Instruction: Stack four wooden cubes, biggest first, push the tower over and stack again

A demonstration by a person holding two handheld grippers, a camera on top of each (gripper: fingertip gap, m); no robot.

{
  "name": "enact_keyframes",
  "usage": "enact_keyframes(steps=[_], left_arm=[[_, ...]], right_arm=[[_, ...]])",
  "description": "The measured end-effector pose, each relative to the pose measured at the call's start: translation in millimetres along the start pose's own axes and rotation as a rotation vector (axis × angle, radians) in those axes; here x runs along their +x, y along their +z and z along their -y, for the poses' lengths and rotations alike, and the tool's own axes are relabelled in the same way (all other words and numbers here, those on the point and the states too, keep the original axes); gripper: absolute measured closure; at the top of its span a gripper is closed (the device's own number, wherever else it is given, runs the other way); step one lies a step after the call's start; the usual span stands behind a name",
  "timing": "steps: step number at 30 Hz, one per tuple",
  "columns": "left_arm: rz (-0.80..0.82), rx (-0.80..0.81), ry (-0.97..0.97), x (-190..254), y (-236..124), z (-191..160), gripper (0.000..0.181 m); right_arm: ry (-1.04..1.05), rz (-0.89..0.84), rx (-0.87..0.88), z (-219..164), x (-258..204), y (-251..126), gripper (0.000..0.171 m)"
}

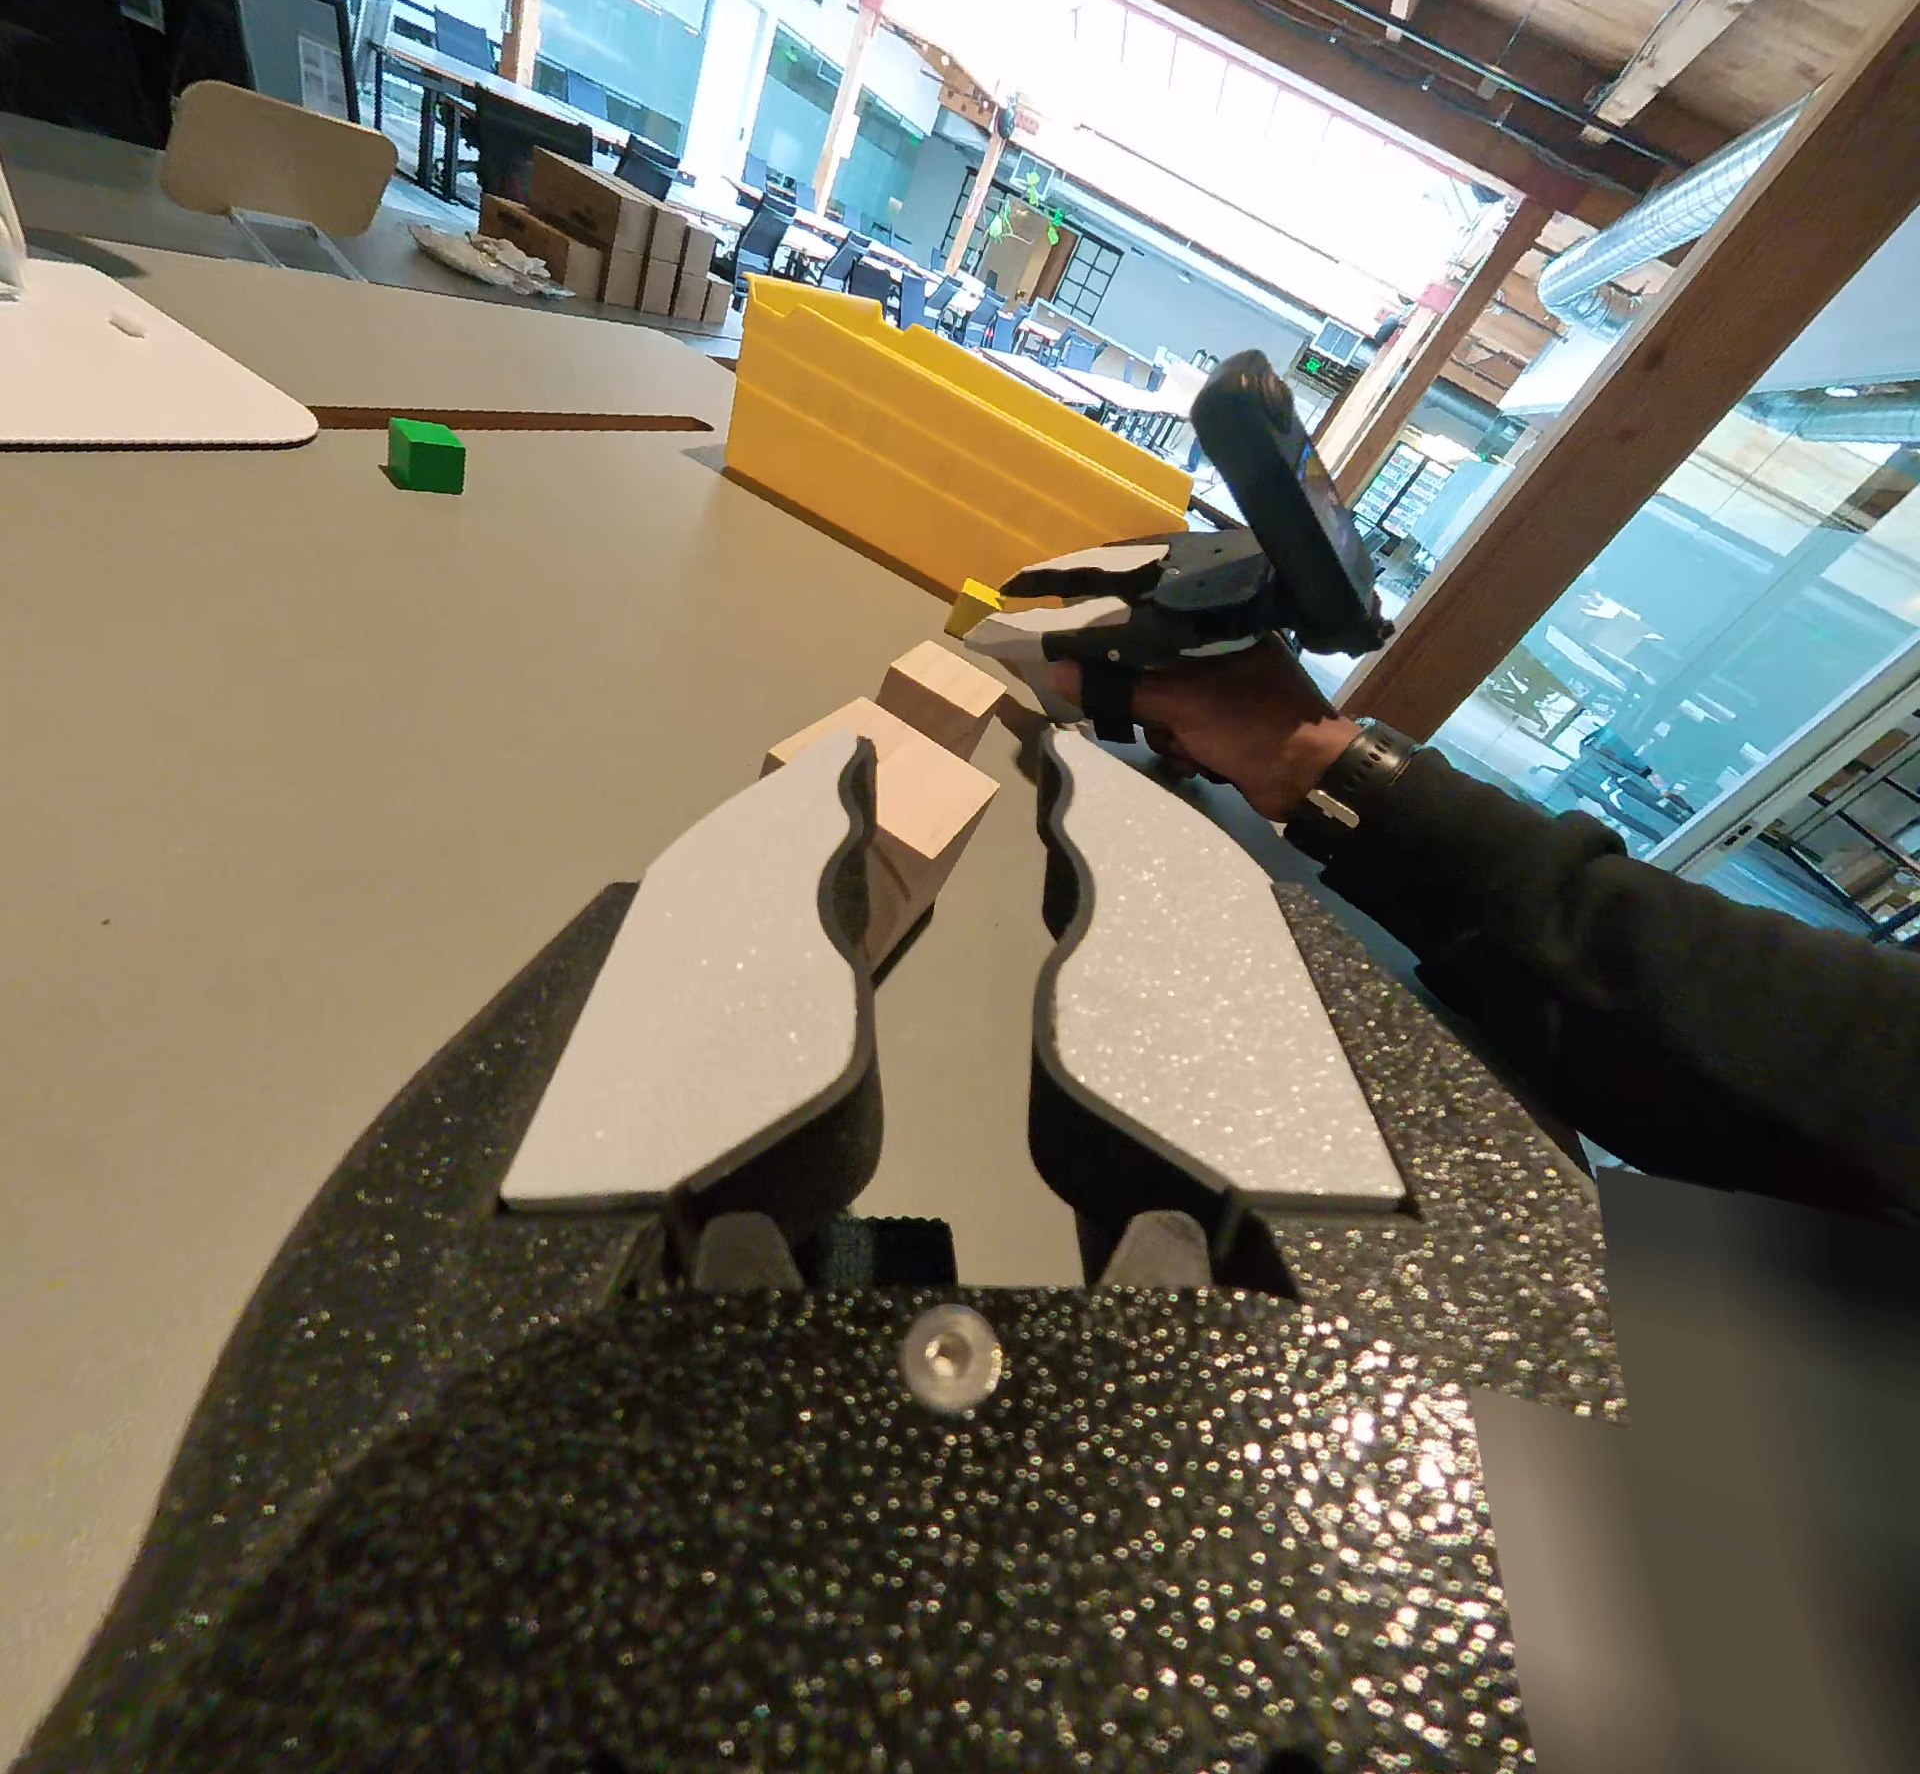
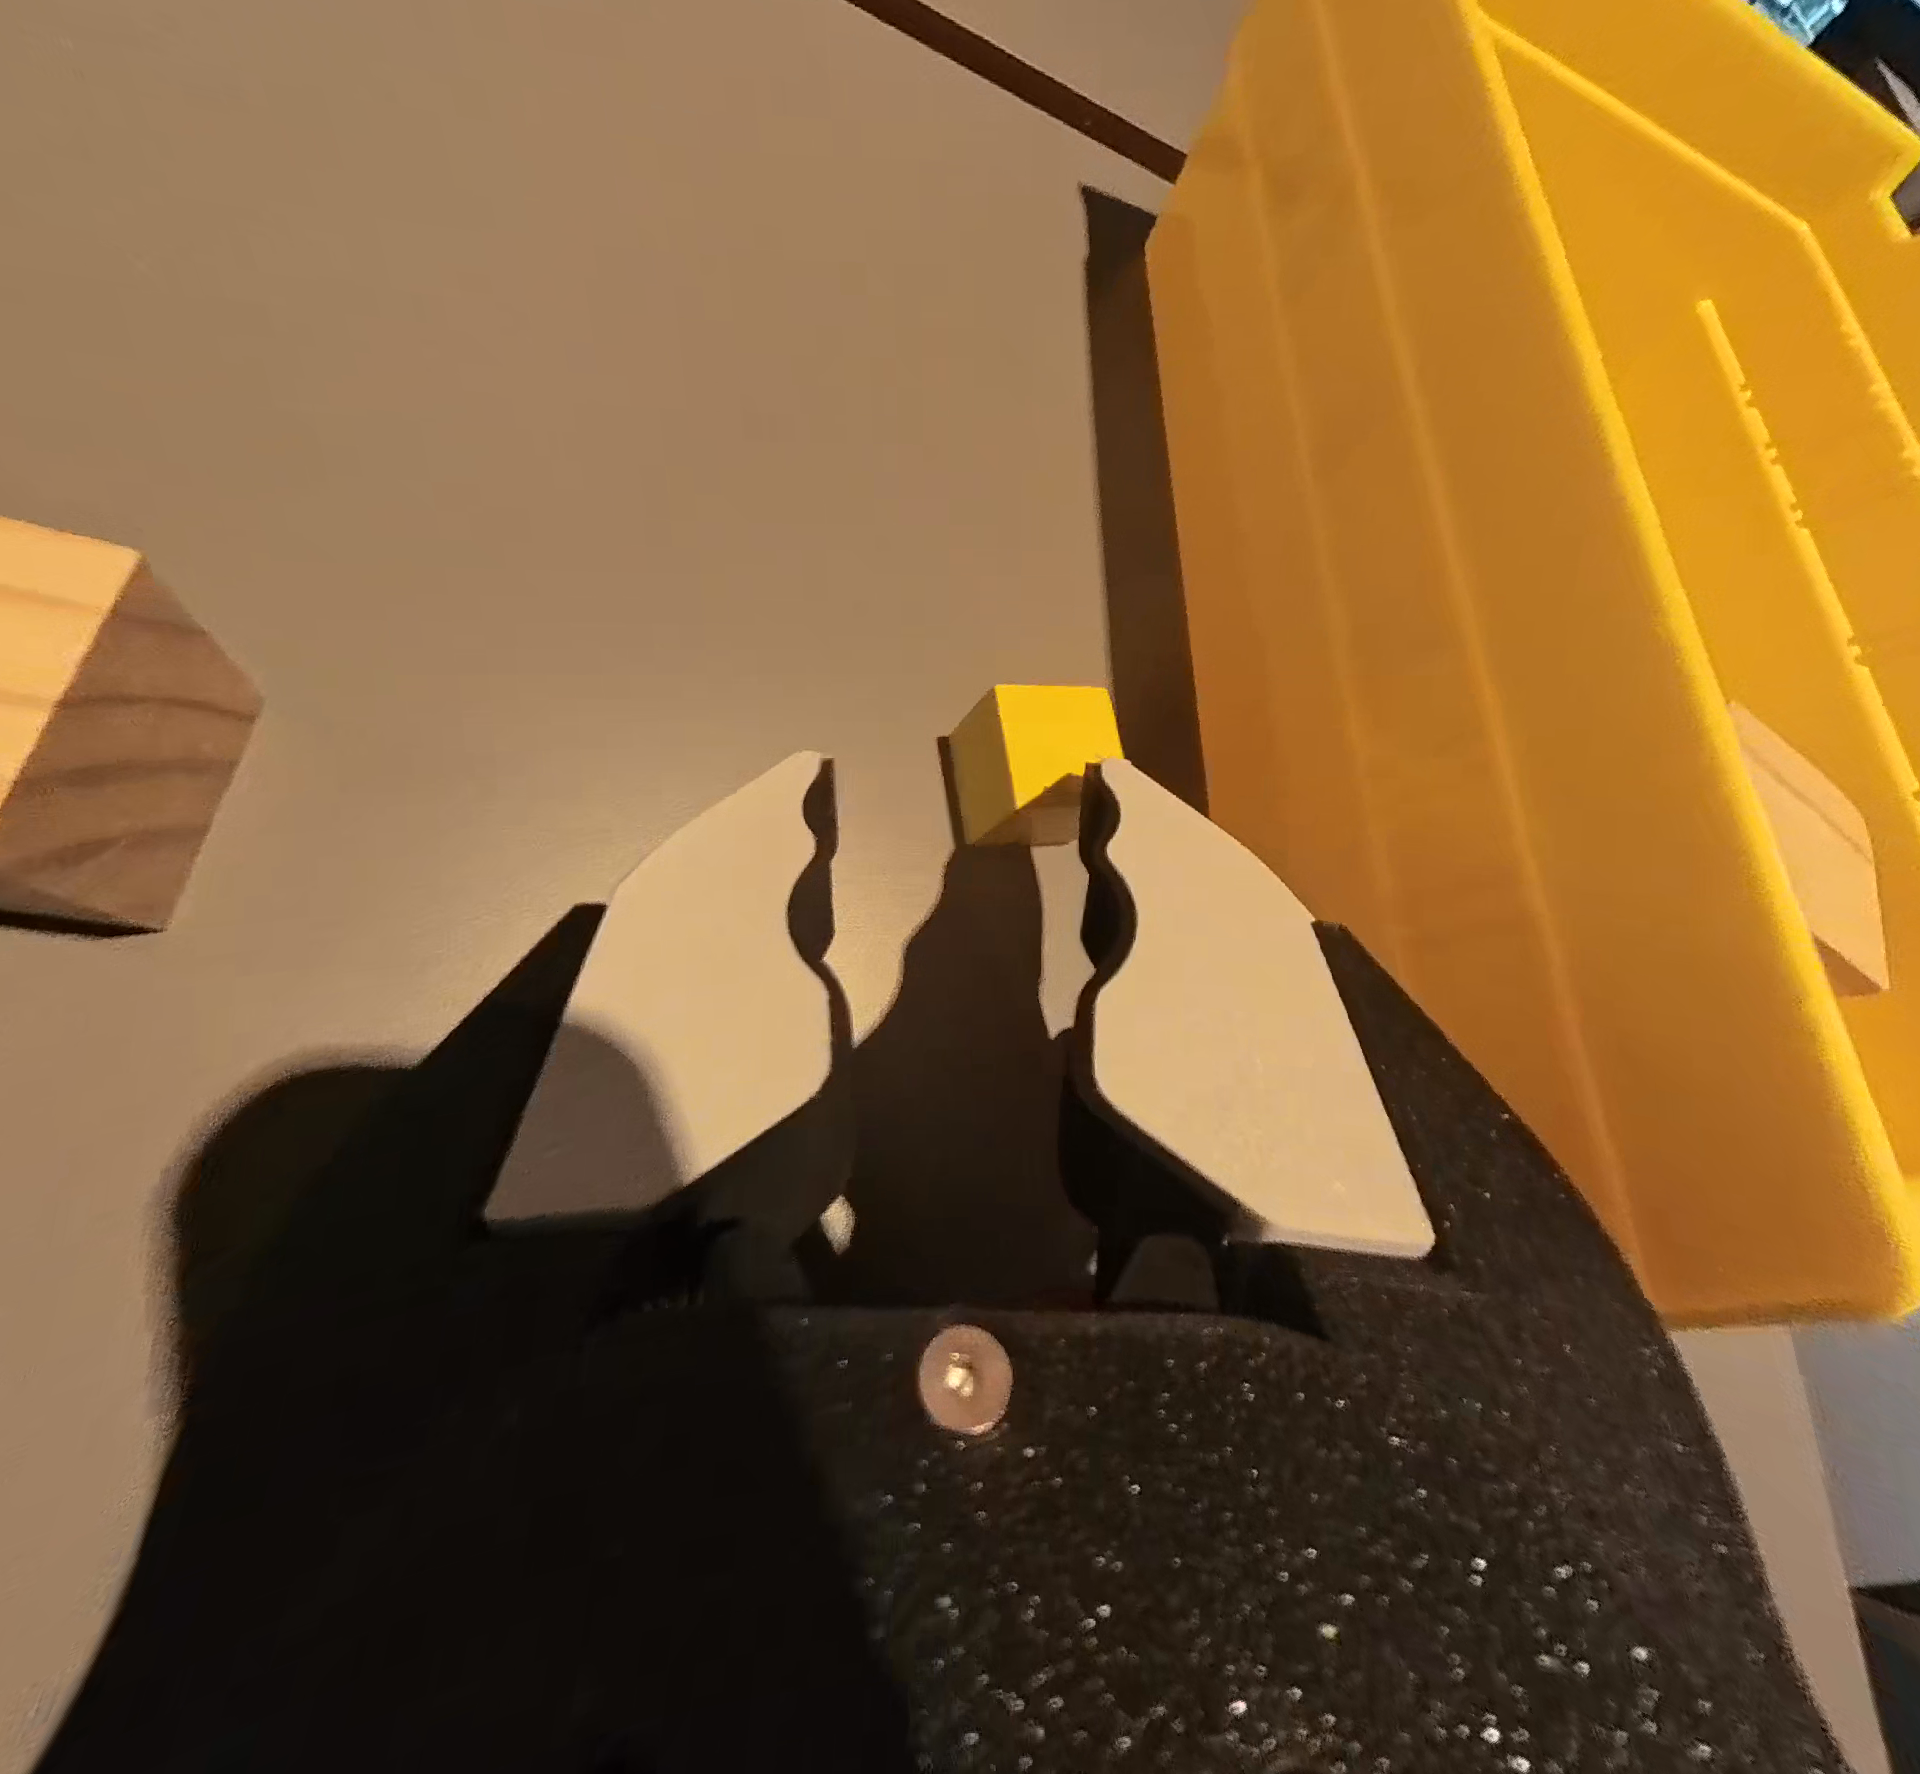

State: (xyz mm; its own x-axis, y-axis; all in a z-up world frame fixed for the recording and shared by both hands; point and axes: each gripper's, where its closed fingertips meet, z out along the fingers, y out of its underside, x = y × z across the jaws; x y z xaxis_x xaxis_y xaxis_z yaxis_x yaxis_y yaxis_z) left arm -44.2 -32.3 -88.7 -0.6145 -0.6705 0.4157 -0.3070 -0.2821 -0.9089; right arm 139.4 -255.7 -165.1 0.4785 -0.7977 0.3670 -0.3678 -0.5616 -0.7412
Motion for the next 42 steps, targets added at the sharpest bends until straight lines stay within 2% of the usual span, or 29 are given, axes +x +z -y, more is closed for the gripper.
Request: enact_keyframes(steps=[8,19,23,26,31,36,42], left_arm=[[-0.007,-0.012,-0.010,0.0,0.9,-1.3,0.152],[-0.009,-0.019,-0.016,0.0,1.2,-2.4,0.152],[-0.007,-0.026,-0.019,0.2,1.2,-3.4,0.152],[-0.006,-0.030,-0.020,0.3,1.2,-4.1,0.152],[-0.004,-0.033,-0.022,0.5,0.7,-4.6,0.152],[-0.001,-0.040,-0.024,0.9,0.2,-6.0,0.152],[0.001,-0.051,-0.039,-0.7,0.6,-7.5,0.152]], right_arm=[[0.086,-0.019,0.060,4.1,10.3,-5.6,0.124],[0.181,0.091,-0.077,-9.6,9.2,10.6,0.118],[0.205,0.118,-0.108,-12.4,7.5,13.7,0.122],[0.225,0.136,-0.113,-13.6,7.1,13.7,0.143],[0.211,0.140,-0.102,-12.7,5.3,12.1,0.144],[0.206,0.159,0.032,1.0,-3.1,-5.7,0.144],[0.413,0.229,0.244,22.0,-44.6,-60.3,0.144]])
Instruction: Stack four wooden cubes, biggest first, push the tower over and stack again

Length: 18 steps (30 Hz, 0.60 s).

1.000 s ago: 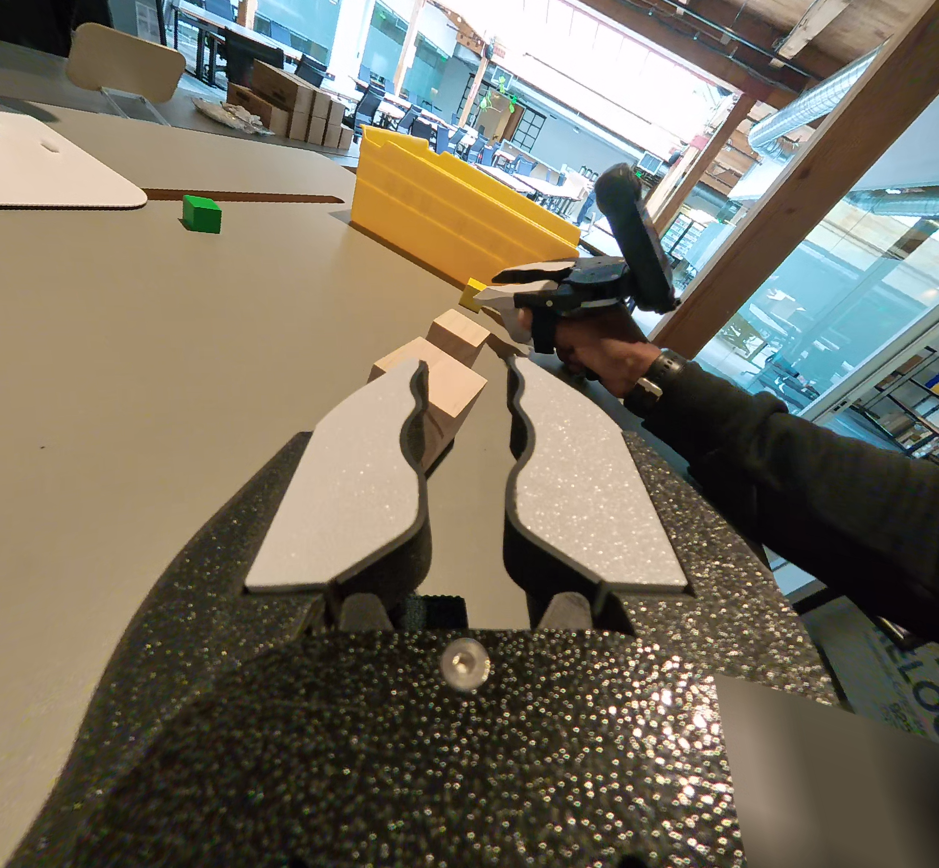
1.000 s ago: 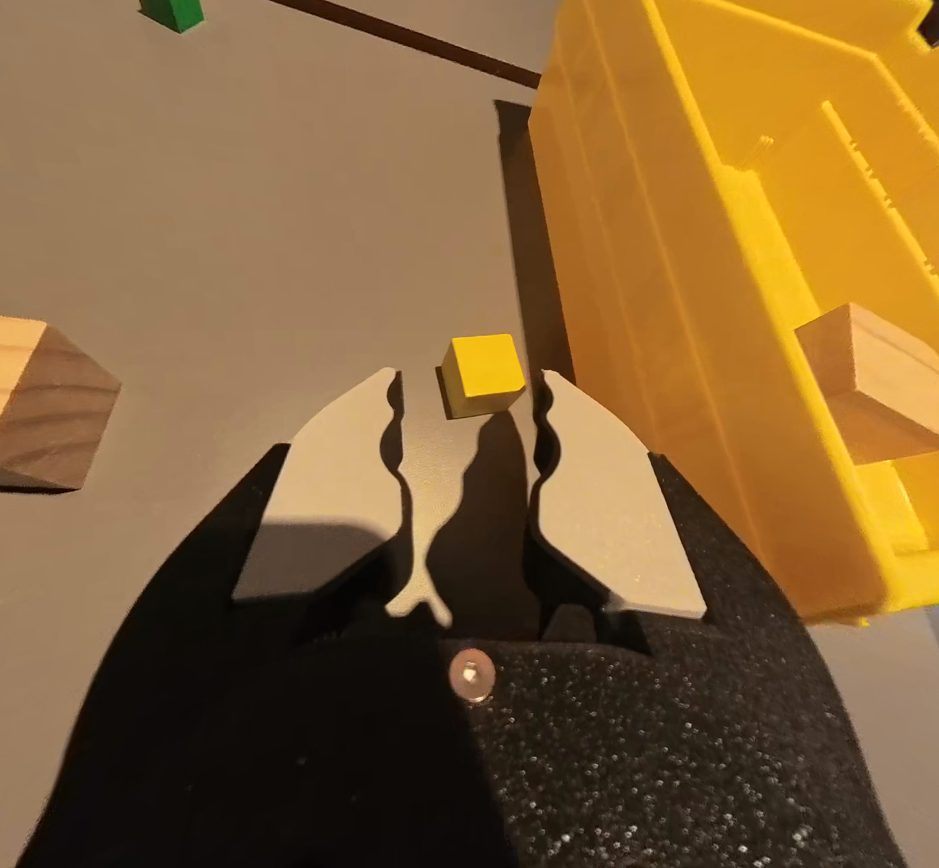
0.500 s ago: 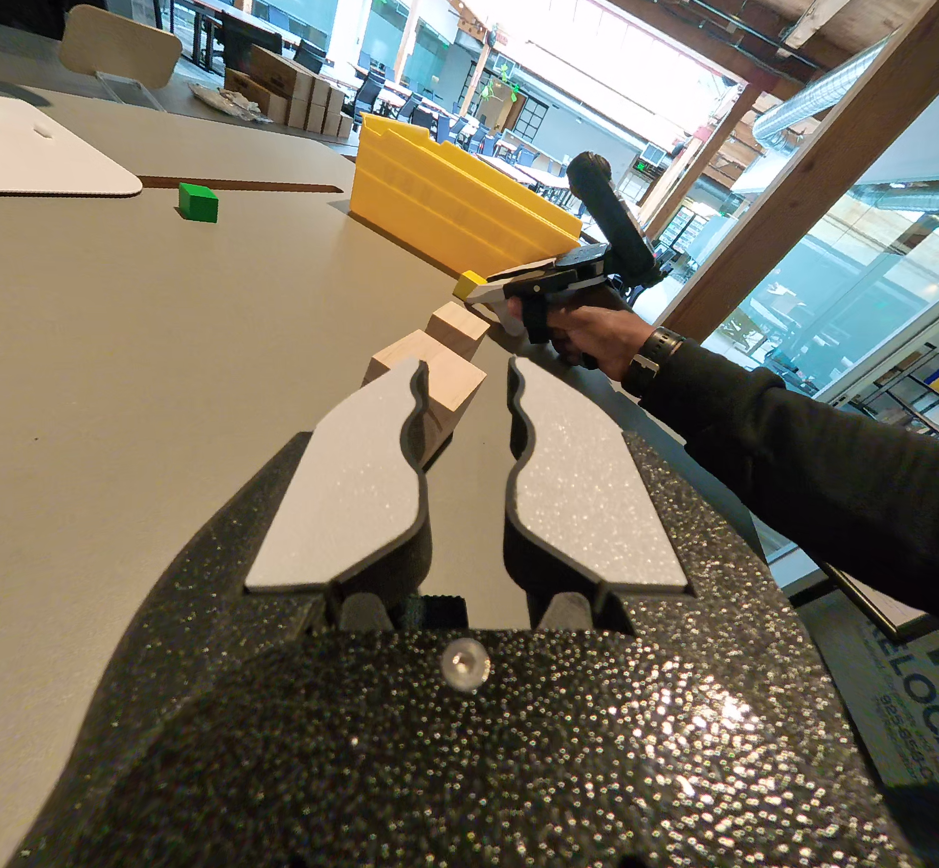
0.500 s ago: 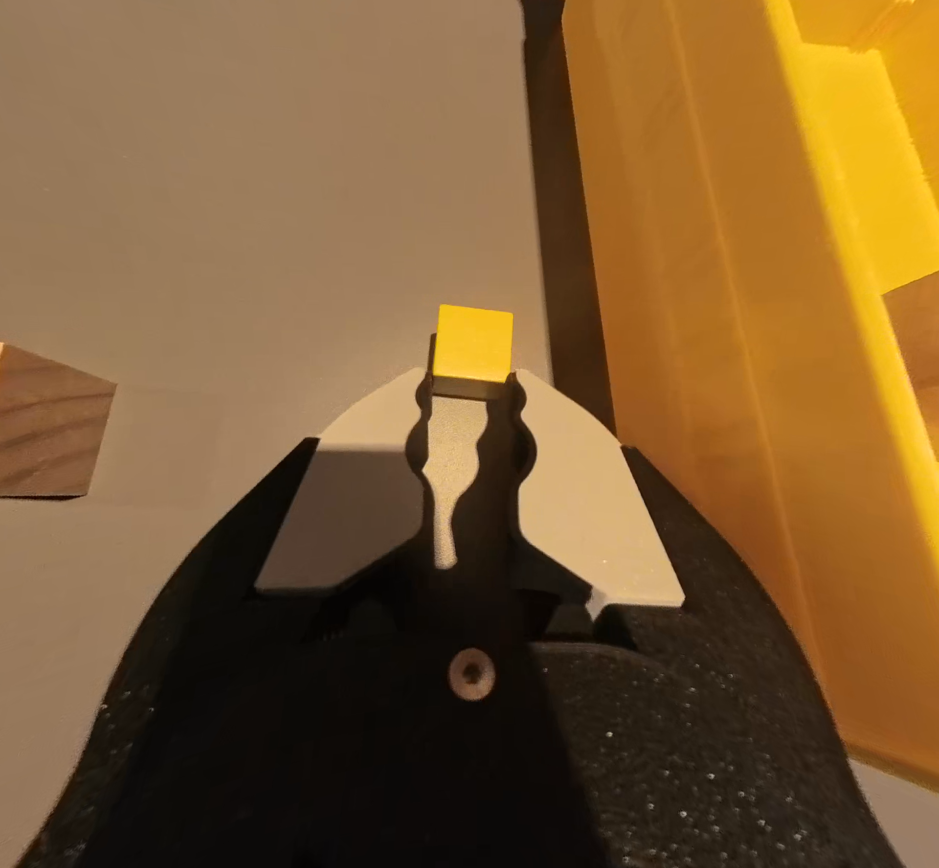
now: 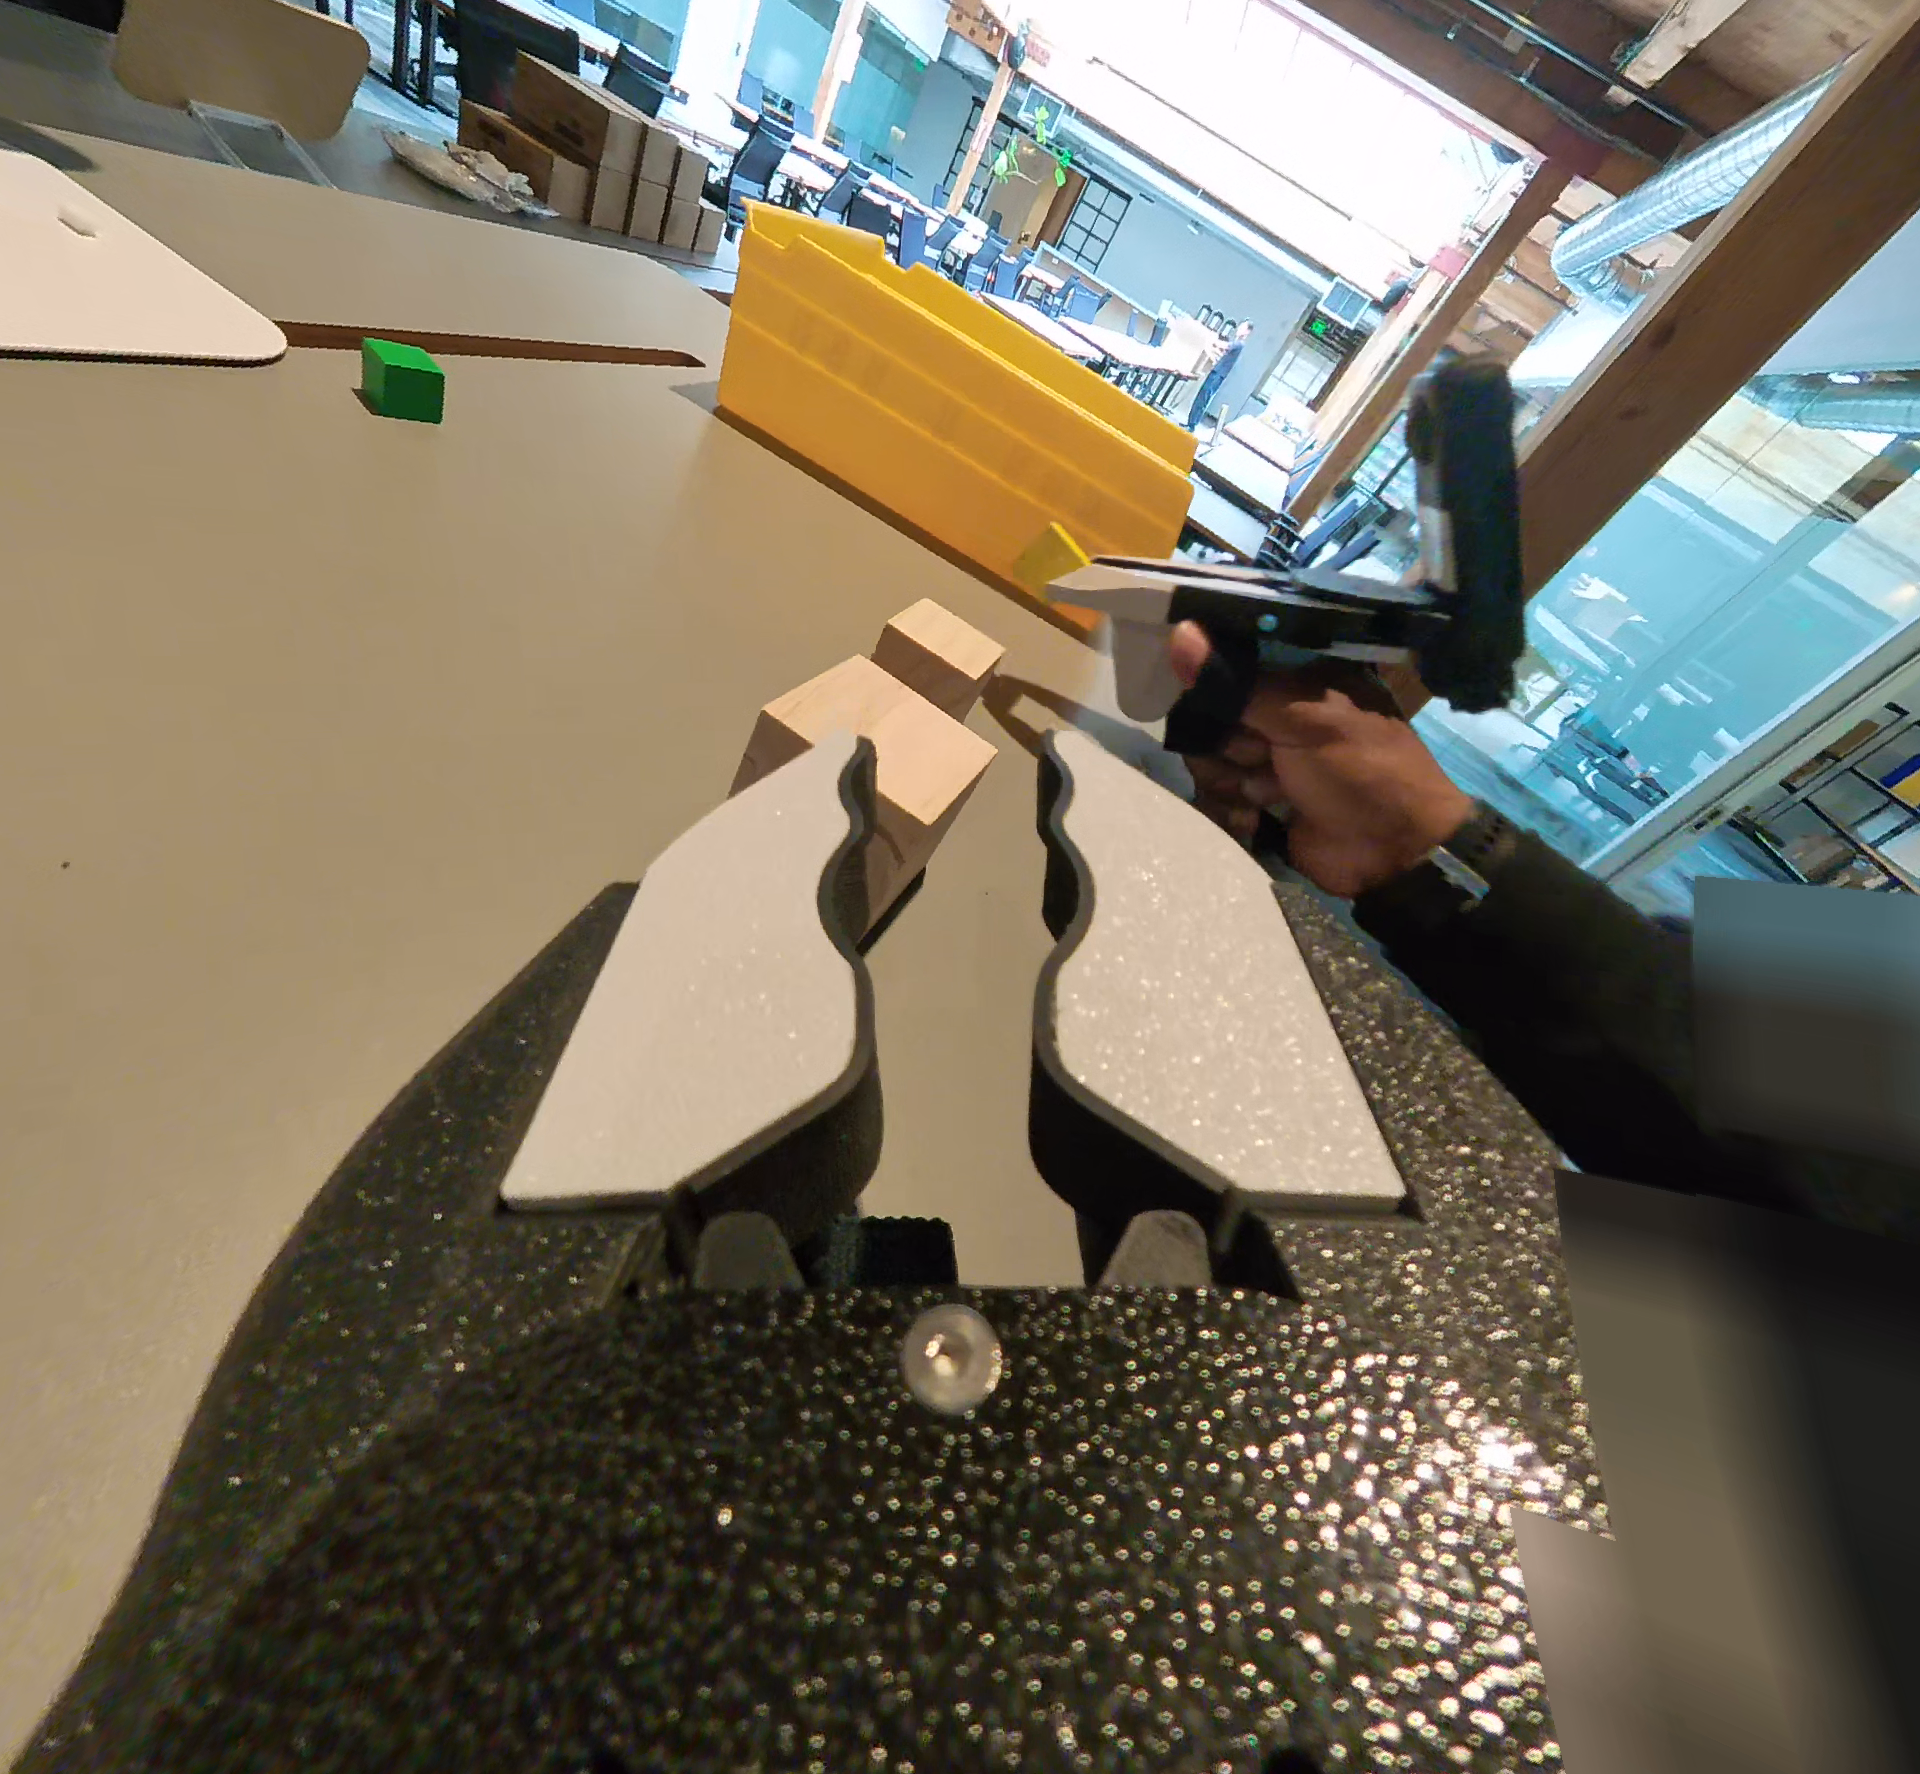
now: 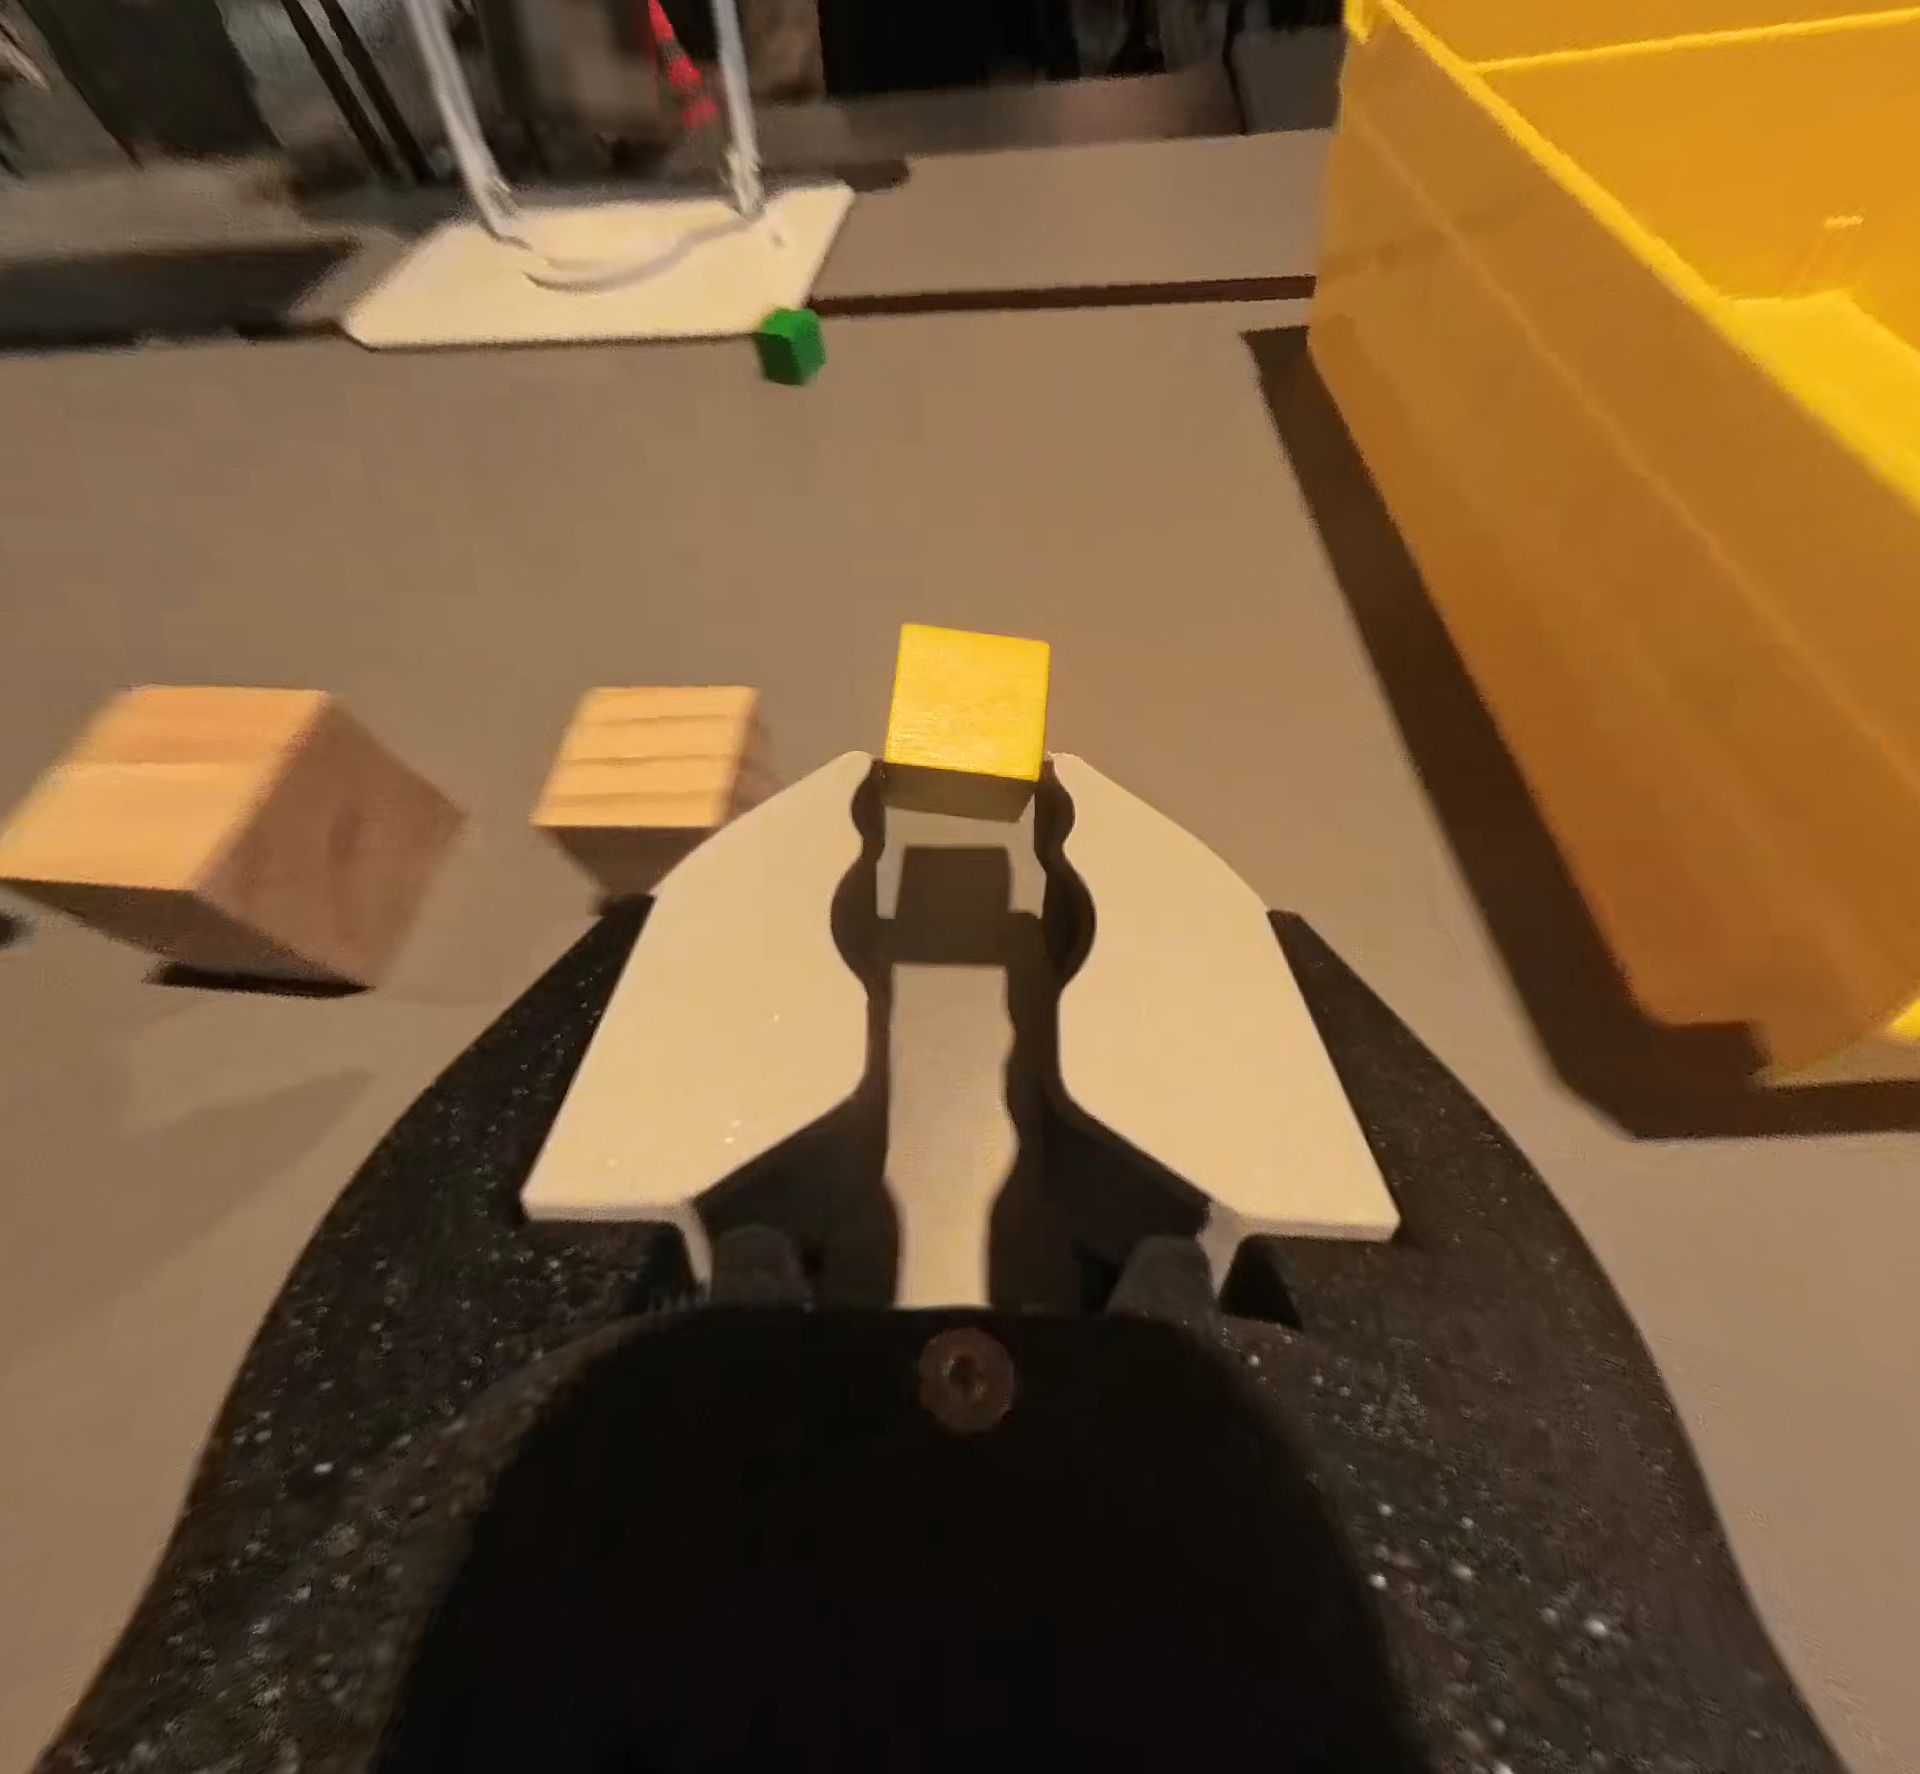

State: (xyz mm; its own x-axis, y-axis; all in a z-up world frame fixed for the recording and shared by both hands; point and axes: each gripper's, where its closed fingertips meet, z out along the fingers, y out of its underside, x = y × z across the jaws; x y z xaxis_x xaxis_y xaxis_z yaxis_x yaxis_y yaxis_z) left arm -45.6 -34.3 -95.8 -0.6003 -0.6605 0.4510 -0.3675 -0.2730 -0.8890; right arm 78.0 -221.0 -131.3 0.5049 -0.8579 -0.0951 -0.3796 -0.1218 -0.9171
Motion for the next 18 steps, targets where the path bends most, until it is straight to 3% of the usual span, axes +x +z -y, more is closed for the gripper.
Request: enact_keyframes(steps=[4,8,13,18], left_arm=[[-0.001,-0.001,-0.019,-1.7,0.1,0.1,0.152],[-0.001,-0.001,-0.028,-2.6,0.1,0.2,0.152],[-0.002,0.005,-0.026,-2.4,-0.6,0.8,0.153],[-0.002,0.003,-0.025,-2.3,-0.4,0.5,0.152]], right_arm=[[0.094,0.069,-0.004,-2.4,-43.5,-9.0,0.144],[-0.008,0.069,-0.046,9.4,-70.1,-8.0,0.144],[-0.160,0.028,-0.214,-4.6,-78.0,10.0,0.144],[-0.184,0.002,-0.270,-5.7,-73.7,15.6,0.144]])
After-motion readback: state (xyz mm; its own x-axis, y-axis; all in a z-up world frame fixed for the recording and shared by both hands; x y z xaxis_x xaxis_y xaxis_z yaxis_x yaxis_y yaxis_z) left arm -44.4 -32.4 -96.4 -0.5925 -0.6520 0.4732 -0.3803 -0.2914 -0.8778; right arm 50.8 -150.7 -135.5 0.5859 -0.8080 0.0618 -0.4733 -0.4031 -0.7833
